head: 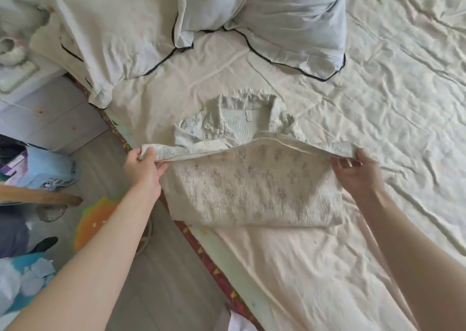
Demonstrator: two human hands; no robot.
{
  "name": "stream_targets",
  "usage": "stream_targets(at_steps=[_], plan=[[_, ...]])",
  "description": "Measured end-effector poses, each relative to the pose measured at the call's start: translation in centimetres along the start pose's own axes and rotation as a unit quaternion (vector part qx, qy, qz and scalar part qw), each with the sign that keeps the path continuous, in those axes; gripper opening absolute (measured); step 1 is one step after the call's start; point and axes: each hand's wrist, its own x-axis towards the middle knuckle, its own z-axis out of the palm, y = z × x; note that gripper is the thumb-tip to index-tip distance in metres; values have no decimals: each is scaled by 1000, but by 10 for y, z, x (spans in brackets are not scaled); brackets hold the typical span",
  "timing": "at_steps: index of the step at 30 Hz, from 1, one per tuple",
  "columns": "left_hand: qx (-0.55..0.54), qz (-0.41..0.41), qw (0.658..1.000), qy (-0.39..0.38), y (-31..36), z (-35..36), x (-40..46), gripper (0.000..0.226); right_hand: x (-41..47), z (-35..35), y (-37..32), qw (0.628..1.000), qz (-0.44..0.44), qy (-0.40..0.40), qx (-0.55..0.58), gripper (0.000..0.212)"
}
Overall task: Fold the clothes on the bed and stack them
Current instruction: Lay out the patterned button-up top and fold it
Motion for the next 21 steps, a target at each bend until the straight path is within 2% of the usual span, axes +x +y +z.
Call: stream_targets(at_steps=[4,7,10,13,15,18,20,21], plan=[[0,-5,1000,-12,4,50,51,16,53,38,9,999,22,-5,-24,15],[-16,-25,1000,-1,8,74,80,28,84,58,13,998,20,7,-57,15],[-51,-35,998,-9,18,91,100,7,107,74,9,998,18,7,-52,14],[-98,-40,994,-25,30,109,116,8,124,86,3,999,16,-8,-31,12],[-107,-60,992,-42,29,119,124,19,132,89,5,997,12,-29,-64,13],[-32,-101,991,-82,10,126,124,40,140,86,17,987,13,-39,-157,23],[70,-60,992,-90,-8,124,119,40,143,84,30,967,-4,-13,-253,35],[150,-5,984,-96,-16,121,114,35,142,83,38,940,-37,5,-338,37]])
